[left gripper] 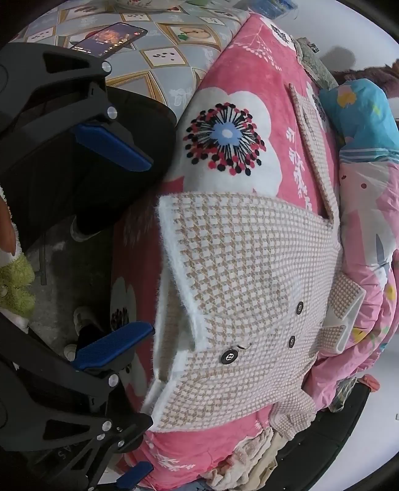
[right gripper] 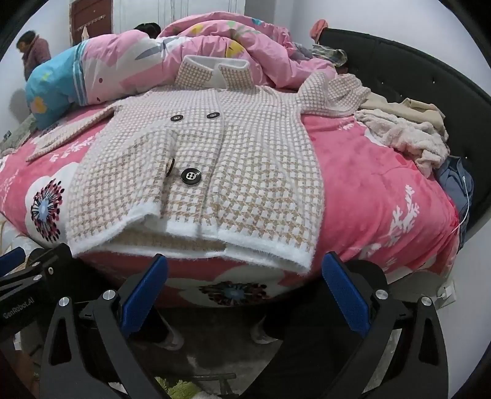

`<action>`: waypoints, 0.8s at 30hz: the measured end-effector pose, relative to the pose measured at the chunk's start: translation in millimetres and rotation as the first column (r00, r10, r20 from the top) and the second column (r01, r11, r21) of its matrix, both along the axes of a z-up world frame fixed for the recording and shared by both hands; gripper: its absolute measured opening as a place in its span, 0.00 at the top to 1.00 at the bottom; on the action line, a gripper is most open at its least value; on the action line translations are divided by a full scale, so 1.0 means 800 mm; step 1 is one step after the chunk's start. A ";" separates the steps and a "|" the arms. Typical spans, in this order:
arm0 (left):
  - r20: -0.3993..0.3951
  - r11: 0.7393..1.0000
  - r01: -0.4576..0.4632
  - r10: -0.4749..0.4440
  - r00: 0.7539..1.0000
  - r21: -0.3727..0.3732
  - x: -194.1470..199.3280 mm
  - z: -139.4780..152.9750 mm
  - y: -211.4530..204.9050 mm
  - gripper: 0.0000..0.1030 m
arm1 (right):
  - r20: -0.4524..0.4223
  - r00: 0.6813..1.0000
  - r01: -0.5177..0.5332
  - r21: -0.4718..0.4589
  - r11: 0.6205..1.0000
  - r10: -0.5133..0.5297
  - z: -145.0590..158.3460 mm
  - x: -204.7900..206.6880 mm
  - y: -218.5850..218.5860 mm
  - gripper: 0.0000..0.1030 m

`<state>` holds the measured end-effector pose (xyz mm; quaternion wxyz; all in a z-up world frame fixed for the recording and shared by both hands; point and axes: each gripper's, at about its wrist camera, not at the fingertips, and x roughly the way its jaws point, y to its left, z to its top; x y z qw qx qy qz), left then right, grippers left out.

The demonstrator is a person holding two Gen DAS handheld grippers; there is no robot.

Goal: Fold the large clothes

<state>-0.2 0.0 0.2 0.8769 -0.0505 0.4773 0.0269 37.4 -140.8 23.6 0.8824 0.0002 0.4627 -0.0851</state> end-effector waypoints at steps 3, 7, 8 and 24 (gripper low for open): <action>0.001 1.000 0.000 0.000 1.000 0.000 0.000 0.000 0.000 0.08 | 0.002 1.000 0.000 0.001 1.000 0.000 0.001 0.000 -0.001 0.05; 0.001 1.000 -0.001 0.001 1.000 0.000 0.000 0.000 0.000 0.08 | 0.005 1.000 -0.003 -0.005 1.000 0.003 0.003 0.000 0.001 0.05; 0.001 1.000 -0.001 0.001 1.000 0.000 0.000 0.000 0.000 0.08 | 0.005 1.000 -0.005 -0.008 1.000 0.005 0.005 0.001 0.002 0.05; 0.002 1.000 -0.001 0.001 1.000 0.001 0.000 0.000 0.000 0.08 | 0.007 1.000 -0.012 -0.016 1.000 0.013 0.005 0.002 0.007 0.05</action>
